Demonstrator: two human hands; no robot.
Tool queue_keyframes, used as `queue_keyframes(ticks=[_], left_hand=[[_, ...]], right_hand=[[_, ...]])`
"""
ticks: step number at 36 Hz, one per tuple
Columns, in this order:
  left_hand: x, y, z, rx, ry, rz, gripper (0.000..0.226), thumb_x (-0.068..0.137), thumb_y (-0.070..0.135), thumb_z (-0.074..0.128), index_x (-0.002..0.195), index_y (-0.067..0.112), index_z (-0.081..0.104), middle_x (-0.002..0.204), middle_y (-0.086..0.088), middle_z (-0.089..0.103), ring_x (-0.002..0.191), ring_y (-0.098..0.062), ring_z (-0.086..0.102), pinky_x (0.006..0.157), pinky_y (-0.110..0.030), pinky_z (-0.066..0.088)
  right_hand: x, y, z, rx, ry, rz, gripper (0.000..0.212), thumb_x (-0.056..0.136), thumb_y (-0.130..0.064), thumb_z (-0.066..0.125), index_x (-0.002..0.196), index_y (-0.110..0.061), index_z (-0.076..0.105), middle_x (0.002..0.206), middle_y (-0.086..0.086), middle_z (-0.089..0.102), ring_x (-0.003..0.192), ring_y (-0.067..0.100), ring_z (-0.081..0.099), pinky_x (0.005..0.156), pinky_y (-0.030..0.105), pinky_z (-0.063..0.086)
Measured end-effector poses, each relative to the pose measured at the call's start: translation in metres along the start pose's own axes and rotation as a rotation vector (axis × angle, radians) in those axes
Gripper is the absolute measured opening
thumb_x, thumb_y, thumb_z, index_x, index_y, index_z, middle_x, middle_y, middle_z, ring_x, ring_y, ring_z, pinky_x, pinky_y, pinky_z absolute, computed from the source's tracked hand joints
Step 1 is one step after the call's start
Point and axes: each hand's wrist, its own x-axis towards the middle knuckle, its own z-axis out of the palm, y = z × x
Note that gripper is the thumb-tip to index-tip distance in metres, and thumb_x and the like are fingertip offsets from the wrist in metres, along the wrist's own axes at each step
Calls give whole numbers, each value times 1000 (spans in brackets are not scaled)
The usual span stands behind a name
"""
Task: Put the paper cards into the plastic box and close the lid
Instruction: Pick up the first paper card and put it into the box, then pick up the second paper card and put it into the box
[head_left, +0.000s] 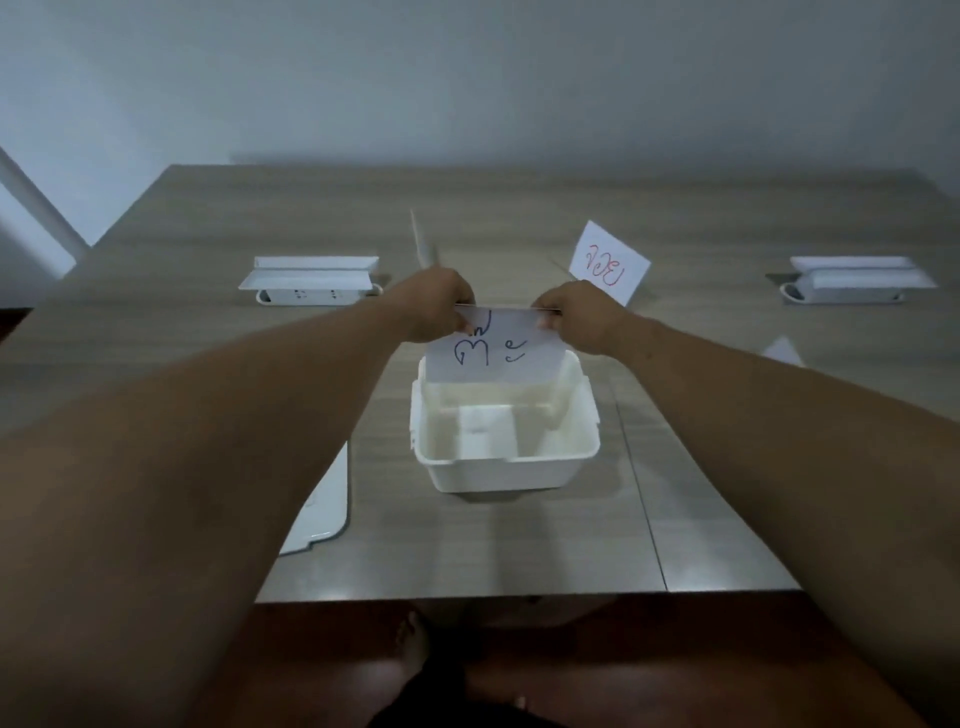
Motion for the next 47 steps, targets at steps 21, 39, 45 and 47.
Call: queue_keyframes(ticks=[21,39,45,47], left_hand=[[-29,-13,125,17,-380,-122,29,77,15,73,105,8,75,107,-9,72,104,-27,63,86,-32,49],[83,2,69,-131,-372,-64,32,86,24,61,84,-4,76,81,-15,75,69,-21,64,70,-28,52],[130,22,60,-99,-218,78,34,92,29,55,91,2,75,99,-16,75,100,-29,66,82,-27,45],[142,33,63,-86,-217,115,34,93,29,53,96,3,74,106,-14,73,106,-30,64,88,-30,46]], right_hand=[[-57,34,97,92,-364,107,27,94,-17,56,103,4,70,112,17,70,106,31,63,92,37,49],[-23,64,35,174,-17,358,33,92,-23,49,99,1,70,108,14,73,103,29,65,92,38,51],[-40,101,3,112,102,521,29,94,-22,49,108,-8,70,117,9,70,110,26,62,90,27,44],[-51,116,-6,81,117,580,30,95,-21,49,116,-9,67,124,11,67,116,27,59,97,30,44]])
